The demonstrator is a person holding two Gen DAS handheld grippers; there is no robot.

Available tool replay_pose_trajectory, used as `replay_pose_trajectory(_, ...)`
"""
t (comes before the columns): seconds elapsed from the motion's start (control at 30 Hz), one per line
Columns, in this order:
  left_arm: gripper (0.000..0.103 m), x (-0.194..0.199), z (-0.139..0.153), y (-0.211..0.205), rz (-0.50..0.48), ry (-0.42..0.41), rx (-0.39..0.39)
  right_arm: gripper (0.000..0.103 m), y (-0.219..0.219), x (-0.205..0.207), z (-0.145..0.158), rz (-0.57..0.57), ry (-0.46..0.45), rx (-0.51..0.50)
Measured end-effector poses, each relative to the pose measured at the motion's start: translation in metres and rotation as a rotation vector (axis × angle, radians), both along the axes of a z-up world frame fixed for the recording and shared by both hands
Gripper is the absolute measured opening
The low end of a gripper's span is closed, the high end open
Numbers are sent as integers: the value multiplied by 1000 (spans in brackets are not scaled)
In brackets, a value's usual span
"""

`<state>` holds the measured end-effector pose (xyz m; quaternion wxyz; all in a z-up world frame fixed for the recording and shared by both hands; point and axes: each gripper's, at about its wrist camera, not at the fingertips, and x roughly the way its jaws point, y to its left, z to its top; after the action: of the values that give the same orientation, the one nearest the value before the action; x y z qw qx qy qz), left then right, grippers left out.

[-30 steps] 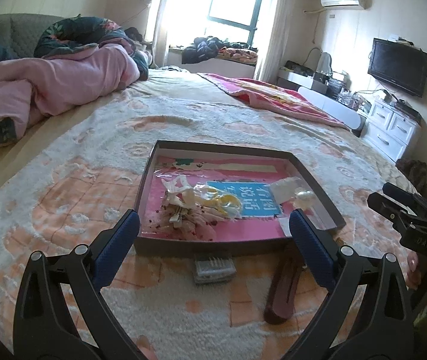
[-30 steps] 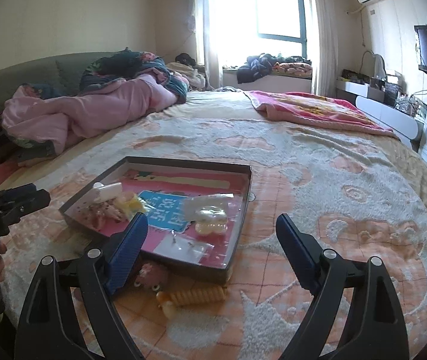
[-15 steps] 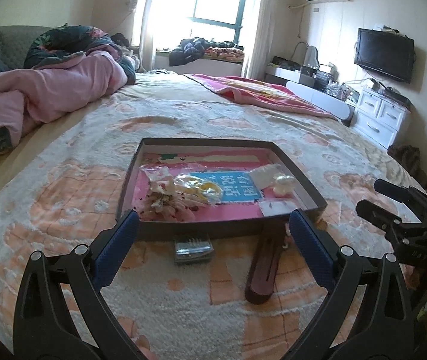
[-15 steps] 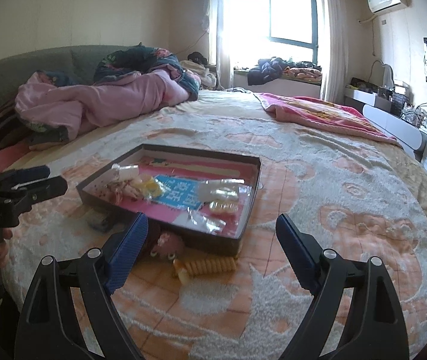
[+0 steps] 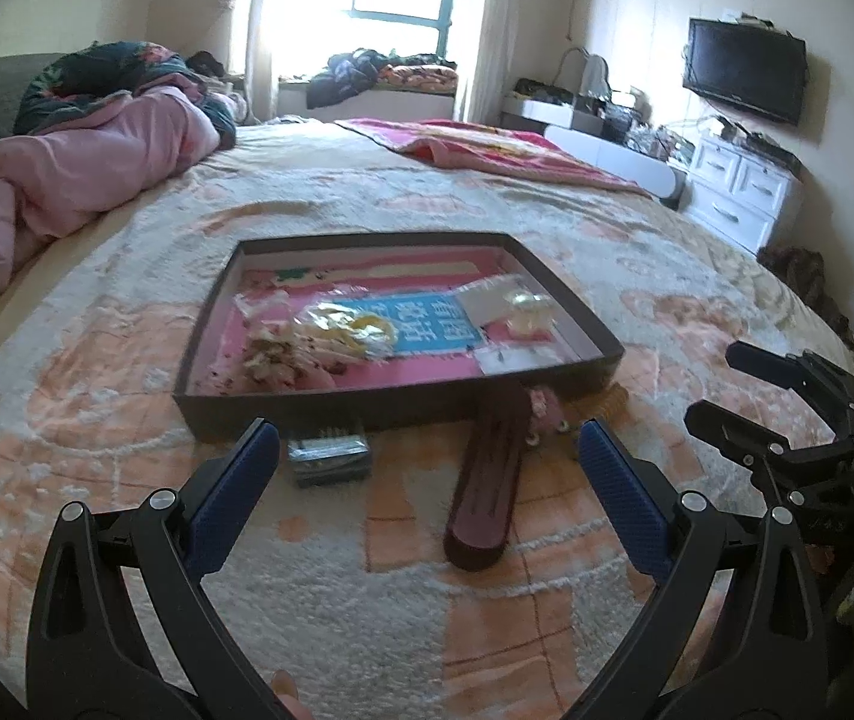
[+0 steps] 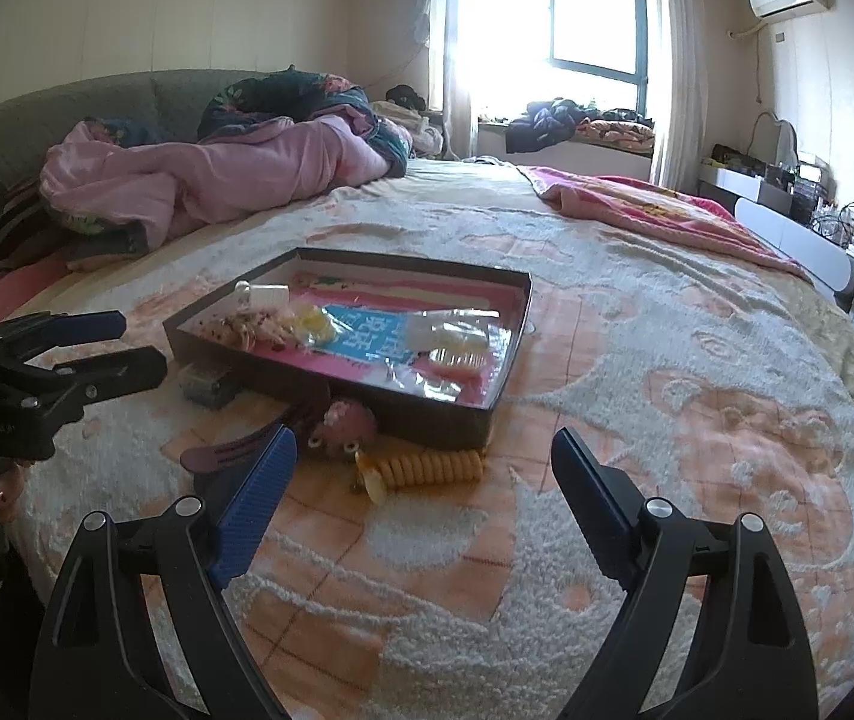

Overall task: Organize jewelry
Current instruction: 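Grasp the maroon hair clip with left tool while right tool grasps the yellow coiled hair tie, then carry the maroon clip into the tray with left tool while right tool carries the yellow tie there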

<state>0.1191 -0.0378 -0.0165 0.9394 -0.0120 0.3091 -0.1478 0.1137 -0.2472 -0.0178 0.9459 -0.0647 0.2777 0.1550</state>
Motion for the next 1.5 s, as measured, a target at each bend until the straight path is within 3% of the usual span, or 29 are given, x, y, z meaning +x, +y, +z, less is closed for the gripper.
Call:
replay_pose_trajectory(0.33,91,9,-28,-16,-54,93,33,71,-9,7,-16,5,43,1)
replay_pose_trajectory(0.43,87,11,-35,-21,-66,112,44,66,-9,12,-22,17,66,5)
replay_pose_trajectory(0.8,54,27,-55,-31,-90,183,54,36,12,27,-42,123,121,-42)
replay_pose_trajectory(1.13,39,35,-60,-34,-99,208,34,10,26,39,-54,167,158,-74)
replay_pose_trajectory(1.27,26,33,-61,-36,-109,198,51,9,22,38,-52,153,152,-53)
replay_pose_trajectory(1.5,24,28,-59,-38,-120,188,66,8,13,33,-46,129,134,-13)
